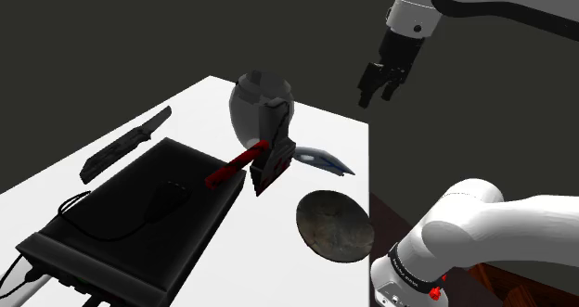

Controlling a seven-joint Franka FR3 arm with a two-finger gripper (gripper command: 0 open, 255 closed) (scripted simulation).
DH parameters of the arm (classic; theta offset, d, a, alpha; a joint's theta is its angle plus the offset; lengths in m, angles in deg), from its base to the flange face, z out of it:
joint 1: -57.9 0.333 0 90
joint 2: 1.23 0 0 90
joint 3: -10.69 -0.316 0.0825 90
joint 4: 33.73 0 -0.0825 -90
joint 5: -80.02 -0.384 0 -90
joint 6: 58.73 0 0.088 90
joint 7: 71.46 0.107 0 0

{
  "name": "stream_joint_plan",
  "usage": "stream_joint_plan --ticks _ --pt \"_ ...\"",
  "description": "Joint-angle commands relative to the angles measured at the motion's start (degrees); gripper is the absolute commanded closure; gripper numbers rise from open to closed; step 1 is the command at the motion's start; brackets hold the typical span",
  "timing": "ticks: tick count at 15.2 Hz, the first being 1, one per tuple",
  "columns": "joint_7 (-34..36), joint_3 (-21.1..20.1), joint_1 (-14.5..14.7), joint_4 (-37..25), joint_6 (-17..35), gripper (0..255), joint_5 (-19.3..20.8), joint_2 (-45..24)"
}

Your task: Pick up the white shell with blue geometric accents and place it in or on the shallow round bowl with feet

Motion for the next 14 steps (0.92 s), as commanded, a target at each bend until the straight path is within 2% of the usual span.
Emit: stream_joint_plan --ticks 1,8,14 --pt "0.00 0.00 0.00 0.00 0.00 0 0.00 0.00" --pt "-5.40 2.82 2.11 18.12 18.33 0 -0.73 5.73" --pt "-10.67 5.67 3.96 30.62 36.34 0 -1.45 5.13"
